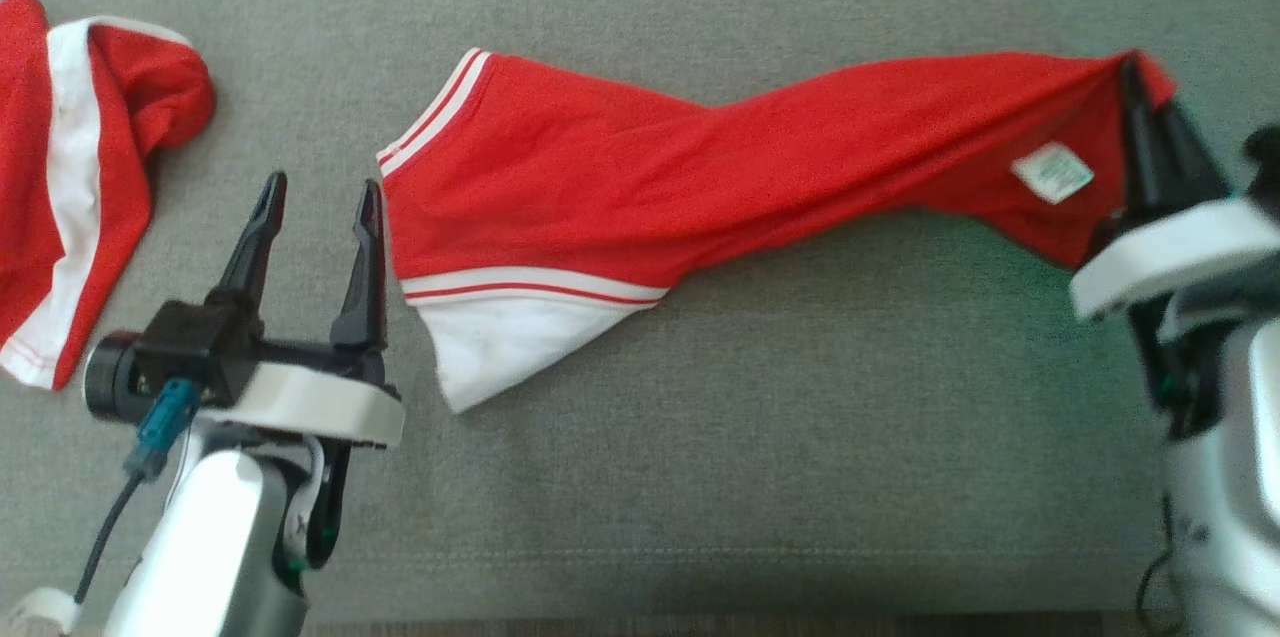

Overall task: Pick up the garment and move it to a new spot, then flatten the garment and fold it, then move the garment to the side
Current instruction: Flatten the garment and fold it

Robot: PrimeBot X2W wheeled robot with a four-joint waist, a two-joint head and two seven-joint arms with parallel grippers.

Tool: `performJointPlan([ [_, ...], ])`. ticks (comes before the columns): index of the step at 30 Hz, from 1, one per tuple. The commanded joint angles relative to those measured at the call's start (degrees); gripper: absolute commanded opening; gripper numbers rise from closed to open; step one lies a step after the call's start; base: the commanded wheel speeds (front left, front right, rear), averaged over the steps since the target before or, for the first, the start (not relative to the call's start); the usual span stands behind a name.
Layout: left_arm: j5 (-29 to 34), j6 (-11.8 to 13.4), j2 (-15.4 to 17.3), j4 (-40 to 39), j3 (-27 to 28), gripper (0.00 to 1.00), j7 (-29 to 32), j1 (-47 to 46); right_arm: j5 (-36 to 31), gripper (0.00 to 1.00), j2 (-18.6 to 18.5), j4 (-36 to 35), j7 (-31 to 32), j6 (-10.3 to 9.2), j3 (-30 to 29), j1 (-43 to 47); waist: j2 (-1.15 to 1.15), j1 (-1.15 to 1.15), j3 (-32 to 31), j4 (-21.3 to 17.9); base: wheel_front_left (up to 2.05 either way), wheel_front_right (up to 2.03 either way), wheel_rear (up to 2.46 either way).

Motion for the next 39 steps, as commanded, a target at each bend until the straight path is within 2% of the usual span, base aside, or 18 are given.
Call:
performJointPlan([
  [1,-0.38,-0.11,0.92,-1.6,2.1,1.0,-0.63,-2.62,0.57,0.0,-0.86,-1.2,0.07,-0.04,0.69,-2.49,0.0,0.0,0.53,0.38,0.0,0.0,0.0],
  [8,-0.26,-0.71,0.67,-1.14,1.75,1.0,-0.69,-4.4,4.69,0.0,-3.87,11.47,-1.8,-0.04,1.12,-11.04,0.0,0.0,3.31,2.05,0.0,0.0,0.0],
  [9,-0.27,-0.78,0.65,-1.01,1.77,1.0,-0.7,-4.58,5.08,0.03,-4.17,13.33,-2.18,-0.04,1.51,-11.9,0.0,0.0,3.51,2.14,0.0,0.0,0.0],
  [10,-0.25,-0.82,0.6,-0.9,1.77,1.0,-0.71,-4.68,5.67,0.32,-4.31,15.01,-2.68,-0.04,1.85,-12.65,0.0,0.0,3.64,2.19,0.0,0.0,0.0],
  [11,-0.23,-0.84,0.56,-0.84,1.78,1.0,-0.71,-4.74,6.04,0.72,-4.51,16.5,-3.18,-0.04,2.2,-13.25,0.0,0.0,3.8,2.2,0.0,0.0,0.0],
  [12,-0.21,-0.85,0.51,-0.76,1.8,1.0,-0.72,-4.77,6.25,1.0,-4.65,17.72,-3.82,-0.04,2.57,-13.61,0.0,0.0,3.87,2.16,0.0,0.0,0.0],
  [16,-0.17,-0.79,0.49,-0.32,2.08,1.0,-0.74,-4.6,7.47,1.0,-4.78,20.57,-6.14,-0.04,4.01,-13.41,0.0,0.0,3.57,1.42,0.0,0.0,0.0],
  [20,-0.12,-0.65,0.67,0.04,2.38,1.0,-0.75,-3.98,8.14,1.0,-4.62,19.75,-8.0,-0.04,4.2,-10.66,0.0,0.0,2.32,0.07,0.0,0.0,0.0],
  [28,-0.13,0.15,1.42,-0.29,3.29,1.0,-0.76,-1.51,4.84,1.0,-1.85,7.34,-9.38,-0.04,2.82,-1.45,0.0,0.0,-1.38,-2.42,0.0,0.0,0.0],
  [34,-0.13,0.6,1.76,-0.46,2.96,1.0,-0.53,0.56,1.45,1.0,1.48,-2.22,-6.12,-0.04,2.99,5.08,0.0,0.0,-4.83,-2.67,0.0,0.0,0.0],
  [39,-0.26,0.98,1.97,-0.31,2.47,1.0,-0.06,2.79,0.01,1.0,3.06,-6.47,-4.11,-0.04,3.84,10.12,0.0,0.0,-7.58,-2.67,0.0,0.0,0.0],
])
